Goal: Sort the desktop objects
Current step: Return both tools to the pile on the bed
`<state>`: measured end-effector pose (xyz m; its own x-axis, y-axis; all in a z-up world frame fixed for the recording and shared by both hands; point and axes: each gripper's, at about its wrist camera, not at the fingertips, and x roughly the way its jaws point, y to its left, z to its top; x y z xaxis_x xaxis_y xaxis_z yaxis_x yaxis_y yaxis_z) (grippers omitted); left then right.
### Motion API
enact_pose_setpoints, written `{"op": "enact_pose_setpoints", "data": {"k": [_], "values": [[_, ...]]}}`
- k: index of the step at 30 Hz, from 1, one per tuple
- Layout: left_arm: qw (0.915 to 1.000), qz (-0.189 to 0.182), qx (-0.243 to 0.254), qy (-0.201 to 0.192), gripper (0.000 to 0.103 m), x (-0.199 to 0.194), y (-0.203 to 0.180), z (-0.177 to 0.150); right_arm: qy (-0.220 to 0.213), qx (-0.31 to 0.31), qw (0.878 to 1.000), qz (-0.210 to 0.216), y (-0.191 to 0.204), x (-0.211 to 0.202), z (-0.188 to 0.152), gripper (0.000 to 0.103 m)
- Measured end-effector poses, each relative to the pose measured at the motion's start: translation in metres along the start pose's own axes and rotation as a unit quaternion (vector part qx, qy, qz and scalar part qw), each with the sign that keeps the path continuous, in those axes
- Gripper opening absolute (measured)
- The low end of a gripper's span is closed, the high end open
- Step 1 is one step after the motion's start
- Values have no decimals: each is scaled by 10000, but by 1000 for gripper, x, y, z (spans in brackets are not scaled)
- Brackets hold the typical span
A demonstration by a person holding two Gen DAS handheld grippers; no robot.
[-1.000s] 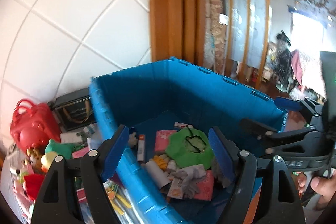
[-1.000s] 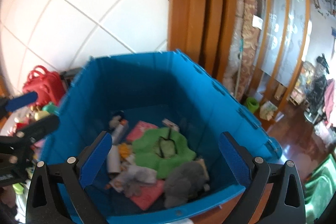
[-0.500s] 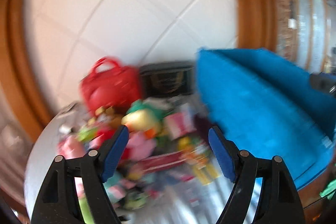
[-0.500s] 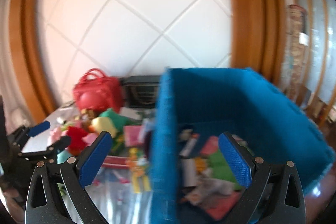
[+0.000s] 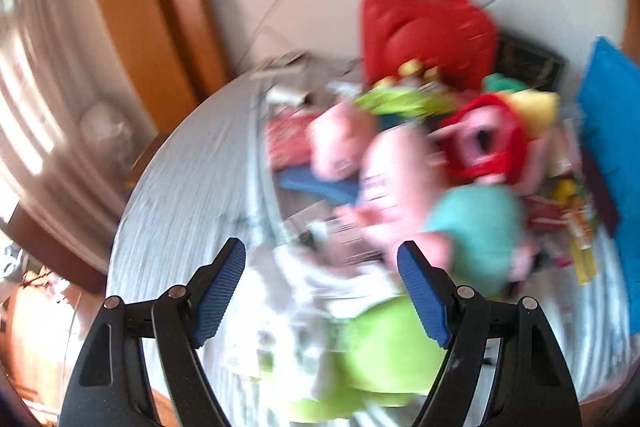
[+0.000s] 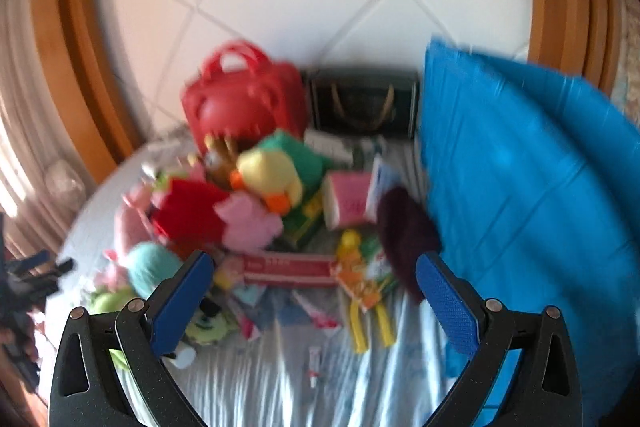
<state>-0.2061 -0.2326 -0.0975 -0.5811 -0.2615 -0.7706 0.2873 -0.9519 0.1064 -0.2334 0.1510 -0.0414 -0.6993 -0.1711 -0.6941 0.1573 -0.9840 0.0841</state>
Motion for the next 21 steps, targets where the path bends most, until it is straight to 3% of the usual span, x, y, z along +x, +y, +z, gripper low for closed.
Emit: {"op": "enact_pose_setpoints", "data": {"k": [4, 11, 13, 14, 15, 18, 21], "values": [[9991, 47, -181, 388, 78, 36, 33, -4, 555, 184, 9980, -244, -3, 51, -24, 103], [9909, -795, -158, 1075, 78, 86, 19, 2, 1276, 491, 9898, -399, -13, 100, -58, 103], [9853, -951, 13, 1418, 66, 102, 7, -4, 1335, 478, 9889, -434, -15, 105, -61, 103], [9833, -964, 105, 1541, 44, 107, 2, -7, 1359, 453, 9886, -463, -16, 108, -62, 103], [9815, -971, 152, 1644, 30, 112, -2, -10, 1370, 434, 9885, -478, -16, 111, -62, 103], [9838, -912, 117, 1540, 14, 113, -5, -10, 1407, 410, 9882, -447, -16, 123, -59, 103], [9897, -730, -54, 1228, 12, 105, 3, 5, 1487, 435, 9874, -335, -16, 139, -55, 103]]}}
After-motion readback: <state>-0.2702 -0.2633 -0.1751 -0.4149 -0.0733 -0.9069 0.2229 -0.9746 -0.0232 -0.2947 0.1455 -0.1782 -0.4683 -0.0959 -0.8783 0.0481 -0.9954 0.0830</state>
